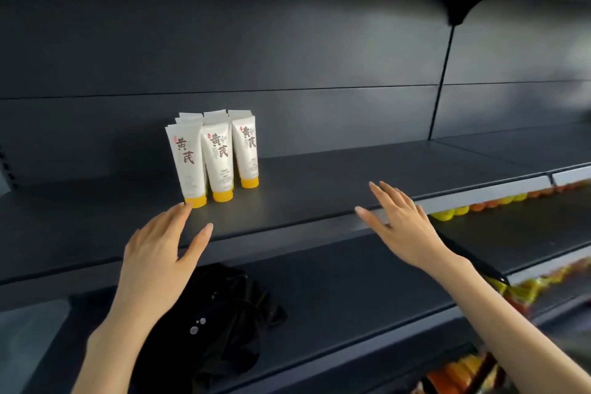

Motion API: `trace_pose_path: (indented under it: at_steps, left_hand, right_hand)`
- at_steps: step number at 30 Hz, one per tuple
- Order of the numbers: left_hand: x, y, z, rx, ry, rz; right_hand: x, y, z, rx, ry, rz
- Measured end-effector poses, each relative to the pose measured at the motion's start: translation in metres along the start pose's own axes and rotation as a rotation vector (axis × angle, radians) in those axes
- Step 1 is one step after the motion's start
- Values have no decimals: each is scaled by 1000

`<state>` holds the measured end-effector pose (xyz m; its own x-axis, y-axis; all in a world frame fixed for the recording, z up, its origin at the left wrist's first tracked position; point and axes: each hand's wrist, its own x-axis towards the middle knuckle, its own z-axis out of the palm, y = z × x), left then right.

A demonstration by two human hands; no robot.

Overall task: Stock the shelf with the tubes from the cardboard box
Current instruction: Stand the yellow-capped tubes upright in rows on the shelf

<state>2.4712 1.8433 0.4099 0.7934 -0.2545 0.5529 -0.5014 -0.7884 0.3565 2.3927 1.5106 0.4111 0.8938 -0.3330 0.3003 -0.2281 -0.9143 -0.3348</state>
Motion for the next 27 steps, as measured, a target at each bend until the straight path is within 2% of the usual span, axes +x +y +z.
trace_pose_path:
  at_steps: [7,13,27]
  left_hand:
    - [0,48,33,67,-80,83]
    - [-15,139,68,0,-109,153]
    - [-70,302,174,-125,-385,360]
  right_hand:
    - [-41,81,-17,-32,38,121]
    - [-77,157,-42,-56,1,223]
    - [-180,316,-68,-65,-32,489]
